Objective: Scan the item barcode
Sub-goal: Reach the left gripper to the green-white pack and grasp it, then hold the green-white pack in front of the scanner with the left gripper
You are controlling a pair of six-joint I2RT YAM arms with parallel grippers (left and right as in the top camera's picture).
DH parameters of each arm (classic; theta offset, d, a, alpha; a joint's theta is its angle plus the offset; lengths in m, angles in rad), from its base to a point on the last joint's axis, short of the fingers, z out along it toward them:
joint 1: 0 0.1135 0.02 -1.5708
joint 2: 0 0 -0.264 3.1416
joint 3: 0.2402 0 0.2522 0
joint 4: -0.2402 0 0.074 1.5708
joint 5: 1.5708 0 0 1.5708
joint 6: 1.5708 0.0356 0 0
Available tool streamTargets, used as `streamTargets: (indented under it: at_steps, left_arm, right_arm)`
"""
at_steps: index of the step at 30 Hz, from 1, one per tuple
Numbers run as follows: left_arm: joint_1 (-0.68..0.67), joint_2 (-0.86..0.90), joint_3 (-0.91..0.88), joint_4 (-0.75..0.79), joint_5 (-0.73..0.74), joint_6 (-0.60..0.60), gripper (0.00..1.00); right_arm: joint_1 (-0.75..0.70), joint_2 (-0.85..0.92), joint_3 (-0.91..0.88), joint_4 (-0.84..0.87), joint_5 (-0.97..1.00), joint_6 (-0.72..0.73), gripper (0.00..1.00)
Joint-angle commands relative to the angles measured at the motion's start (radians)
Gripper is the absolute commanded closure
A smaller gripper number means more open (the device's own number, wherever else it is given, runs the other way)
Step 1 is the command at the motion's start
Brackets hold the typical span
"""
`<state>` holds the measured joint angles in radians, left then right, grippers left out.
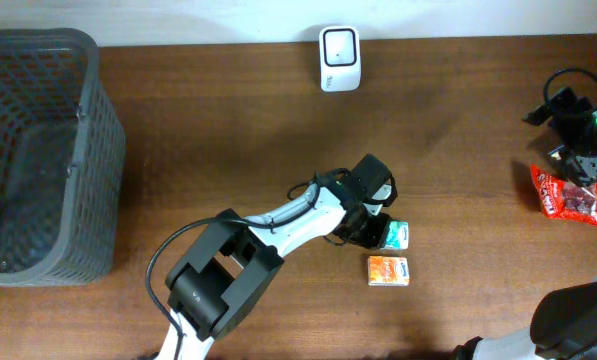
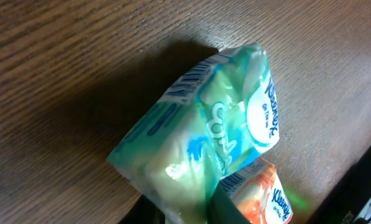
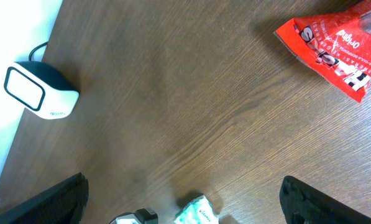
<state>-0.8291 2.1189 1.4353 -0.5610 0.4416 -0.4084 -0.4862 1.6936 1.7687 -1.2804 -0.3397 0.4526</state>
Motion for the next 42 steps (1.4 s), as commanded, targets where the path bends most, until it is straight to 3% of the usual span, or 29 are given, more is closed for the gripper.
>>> streamTargets:
  at_steps: [1,3,7,9,14,16,29,34,42]
  left_arm:
    - [0.015,0.009,0.013,-0.030,0.007,0.007,0.90]
    - [0.042,0.009,0.046,-0.077,0.004,0.037,0.99]
    - [0.117,0.009,0.170,-0.237,-0.099,0.119,1.00]
    - [0.154,0.009,0.269,-0.352,-0.301,0.135,1.00]
    - [0.172,0.009,0.406,-0.475,-0.804,0.134,1.00]
    - [0.172,0.009,0.409,-0.478,-0.897,0.134,1.00]
    - [0.171,0.009,0.408,-0.447,-0.895,0.114,1.00]
    - [0.172,0.009,0.408,-0.370,-1.022,0.115,1.00]
    - [0.172,0.009,0.408,-0.261,-1.020,0.115,1.00]
  right_arm:
    - [0.002,0.003,-0.002,-0.003,-0.004,-0.004,0.02]
    - [0.002,0.003,-0.002,-0.003,-0.004,-0.004,0.02]
    - [0.002,0.003,-0.002,-0.003,-0.004,-0.004,0.02]
    - [0.002,0.003,-0.002,-0.003,-0.004,-0.004,0.02]
    - [0.002,0.003,-0.002,-0.003,-0.004,-0.004,0.02]
    - [0.002,0.003,-0.002,-0.003,-0.004,-0.004,0.02]
    - [0.002,0.003,-0.002,-0.003,-0.004,-0.004,0.02]
    - [0.002,0.003,-0.002,-0.003,-0.004,-0.004,0.02]
    - [0.002,0.003,-0.002,-0.003,-0.004,-0.004,0.02]
